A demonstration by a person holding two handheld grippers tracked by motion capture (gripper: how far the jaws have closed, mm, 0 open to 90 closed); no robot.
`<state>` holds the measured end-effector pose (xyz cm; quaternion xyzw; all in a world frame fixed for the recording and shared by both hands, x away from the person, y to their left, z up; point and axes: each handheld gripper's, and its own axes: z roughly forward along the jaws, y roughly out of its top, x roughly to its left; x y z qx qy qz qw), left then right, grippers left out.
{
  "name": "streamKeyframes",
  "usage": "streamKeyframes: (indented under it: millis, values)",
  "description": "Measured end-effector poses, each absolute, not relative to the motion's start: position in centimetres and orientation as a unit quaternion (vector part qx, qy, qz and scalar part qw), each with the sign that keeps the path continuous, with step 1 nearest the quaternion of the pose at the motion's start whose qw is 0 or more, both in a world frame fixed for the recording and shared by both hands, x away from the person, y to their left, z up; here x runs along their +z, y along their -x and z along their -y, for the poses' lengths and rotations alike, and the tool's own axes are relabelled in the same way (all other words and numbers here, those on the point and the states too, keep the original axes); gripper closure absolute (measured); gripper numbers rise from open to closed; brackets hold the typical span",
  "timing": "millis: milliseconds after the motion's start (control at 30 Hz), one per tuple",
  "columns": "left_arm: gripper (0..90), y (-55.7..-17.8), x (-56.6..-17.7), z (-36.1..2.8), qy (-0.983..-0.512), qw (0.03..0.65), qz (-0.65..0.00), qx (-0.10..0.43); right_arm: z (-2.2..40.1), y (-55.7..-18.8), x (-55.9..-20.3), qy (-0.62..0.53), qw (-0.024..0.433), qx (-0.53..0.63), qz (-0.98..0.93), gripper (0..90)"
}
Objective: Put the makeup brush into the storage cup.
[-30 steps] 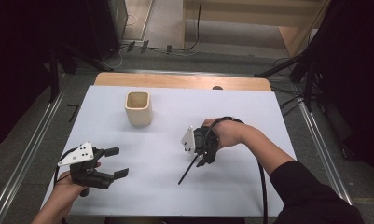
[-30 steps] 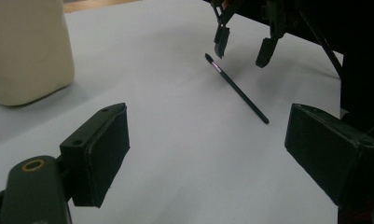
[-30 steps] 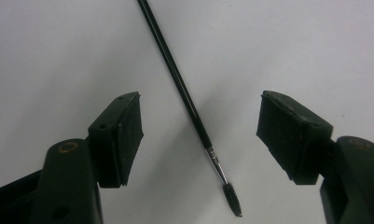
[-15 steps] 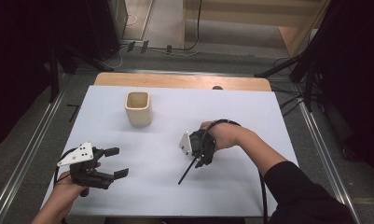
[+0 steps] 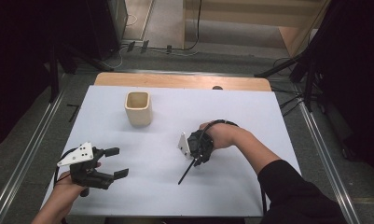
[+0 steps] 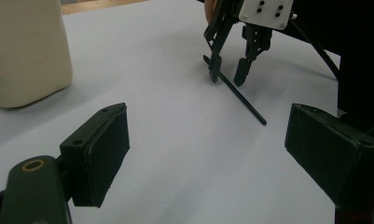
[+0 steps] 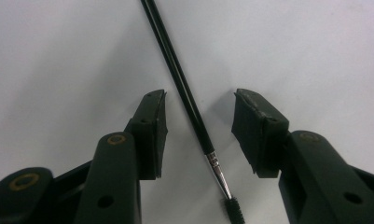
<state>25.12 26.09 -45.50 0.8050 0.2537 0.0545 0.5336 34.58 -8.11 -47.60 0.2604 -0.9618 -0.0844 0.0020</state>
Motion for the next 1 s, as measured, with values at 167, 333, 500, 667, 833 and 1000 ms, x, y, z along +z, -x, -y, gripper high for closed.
streamKeyframes:
  millis: [167, 333, 500, 667, 833, 1000]
  values:
    - [13.9, -25.12, -45.49, -26.09, -0.806, 0.533, -0.254, 0.055, 8.04, -34.38, -47.61, -0.269, -0.001, -0.081, 0.96, 59.6]
    - [14.0, -25.11, -45.49, -26.08, -0.805, 0.533, -0.254, 0.055, 8.05, -34.22, -47.59, -0.272, -0.001, -0.077, 0.959, 63.1]
    - [13.9, -25.1, -45.48, -26.04, -0.807, 0.532, -0.252, 0.054, 7.92, -34.08, -47.5, -0.277, 0.0, -0.072, 0.958, 76.0]
    - [14.0, -25.12, -45.47, -26.09, -0.807, 0.531, -0.254, 0.054, 7.85, -33.94, -47.51, -0.287, -0.002, -0.07, 0.955, 80.4]
    - [13.9, -25.11, -45.48, -26.06, -0.808, 0.53, -0.251, 0.055, 7.89, -33.9, -47.5, -0.289, 0.001, -0.072, 0.955, 84.7]
    - [13.9, -25.12, -45.49, -26.06, -0.807, 0.531, -0.252, 0.054, 7.81, -33.83, -47.44, -0.29, 0.002, -0.066, 0.955, 86.4]
